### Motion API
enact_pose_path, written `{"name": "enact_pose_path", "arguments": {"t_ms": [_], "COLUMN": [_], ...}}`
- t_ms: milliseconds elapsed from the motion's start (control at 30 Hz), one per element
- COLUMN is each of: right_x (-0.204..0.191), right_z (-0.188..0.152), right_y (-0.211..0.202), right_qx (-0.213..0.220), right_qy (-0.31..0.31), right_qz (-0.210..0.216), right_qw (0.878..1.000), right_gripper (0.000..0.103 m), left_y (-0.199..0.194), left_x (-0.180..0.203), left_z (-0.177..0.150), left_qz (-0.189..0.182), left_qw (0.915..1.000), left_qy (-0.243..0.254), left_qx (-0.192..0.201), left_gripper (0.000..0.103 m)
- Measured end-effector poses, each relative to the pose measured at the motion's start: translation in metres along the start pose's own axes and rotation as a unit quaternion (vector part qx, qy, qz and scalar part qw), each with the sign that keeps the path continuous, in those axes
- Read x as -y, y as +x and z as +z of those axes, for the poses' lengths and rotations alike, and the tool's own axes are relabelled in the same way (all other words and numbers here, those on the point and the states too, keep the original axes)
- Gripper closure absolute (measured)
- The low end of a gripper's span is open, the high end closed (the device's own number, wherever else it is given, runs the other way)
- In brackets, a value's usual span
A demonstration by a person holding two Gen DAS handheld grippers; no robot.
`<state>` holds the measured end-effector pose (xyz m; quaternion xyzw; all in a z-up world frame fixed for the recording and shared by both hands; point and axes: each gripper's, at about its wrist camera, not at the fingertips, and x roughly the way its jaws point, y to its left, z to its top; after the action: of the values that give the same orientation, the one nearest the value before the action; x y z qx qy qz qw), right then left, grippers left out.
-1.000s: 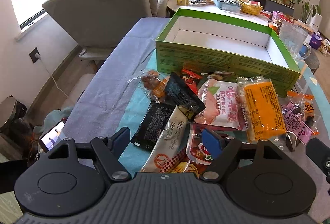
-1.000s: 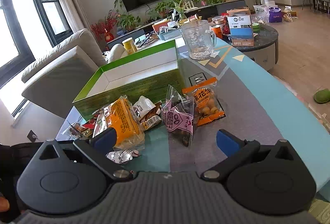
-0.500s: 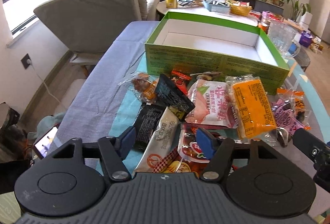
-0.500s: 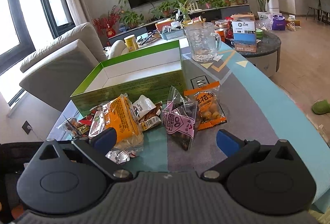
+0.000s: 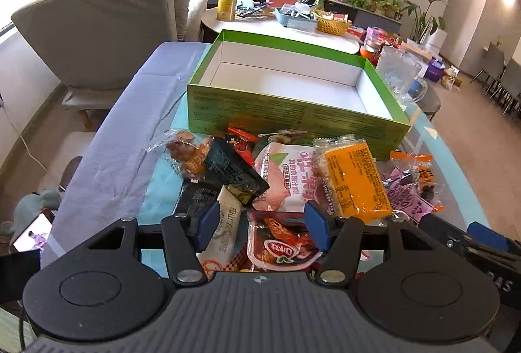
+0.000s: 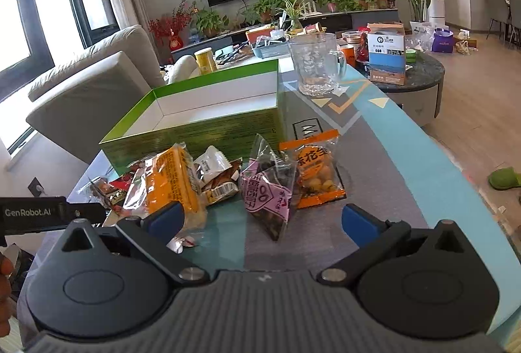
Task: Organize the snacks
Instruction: 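Grasp the dark sauce packet with the left tool while the right tool grasps the orange pack, then carry both packets into the green box and open both tools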
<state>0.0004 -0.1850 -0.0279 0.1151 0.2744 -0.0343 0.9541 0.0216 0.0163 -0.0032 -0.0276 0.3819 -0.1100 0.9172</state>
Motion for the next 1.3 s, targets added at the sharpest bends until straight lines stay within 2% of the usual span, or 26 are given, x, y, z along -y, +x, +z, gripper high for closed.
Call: {"name": "enact_pose_path", "arguments": {"t_ms": [267, 500, 867, 967, 1033, 1133, 1200, 1300], "right_x": [-0.029, -0.051, -0.069, -0.071, -0.072, -0.075, -0.076, -0.076], "right_z": [0.004, 0.001, 0.000, 0.001, 0.003, 0.004, 0.003, 0.002], "right_y": [0.007, 0.023, 0.045, 0.052, 0.057, 0.064, 0.065, 0.067], "right_qx": [0.012, 0.010, 0.005, 0.000, -0.005, -0.016, -0.018, -0.020], "right_qy": [-0.076, -0.125, -0.153, -0.150, -0.150, -0.160, -0.171, -0.170], "right_qz": [0.048, 0.061, 0.051, 0.051, 0.046, 0.038, 0.034, 0.025], "right_qw": [0.996, 0.990, 0.987, 0.987, 0.988, 0.986, 0.985, 0.985], "right_gripper": [0.050, 0.050, 0.050, 0.050, 0.050, 0.050, 0.050, 0.050], "left_y": [0.002, 0.016, 0.029, 0.039, 0.045, 0.049, 0.049, 0.045], "left_x": [-0.022, -0.025, -0.025, -0.027, -0.032, -0.036, -0.035, -0.027], "left_z": [0.008, 0.018, 0.037, 0.035, 0.032, 0.028, 0.027, 0.023], "left_qz": [0.033, 0.021, 0.000, 0.014, 0.005, -0.025, -0.040, -0.024], "left_qw": [0.9991, 0.9994, 0.9980, 0.9977, 0.9964, 0.9941, 0.9939, 0.9971], "left_qy": [-0.024, -0.028, -0.062, -0.057, -0.070, -0.086, -0.079, -0.050], "left_qx": [0.010, -0.001, -0.011, -0.033, -0.047, -0.061, -0.065, -0.052], "left_gripper": [0.048, 0.048, 0.048, 0.049, 0.049, 0.062, 0.080, 0.090]}}
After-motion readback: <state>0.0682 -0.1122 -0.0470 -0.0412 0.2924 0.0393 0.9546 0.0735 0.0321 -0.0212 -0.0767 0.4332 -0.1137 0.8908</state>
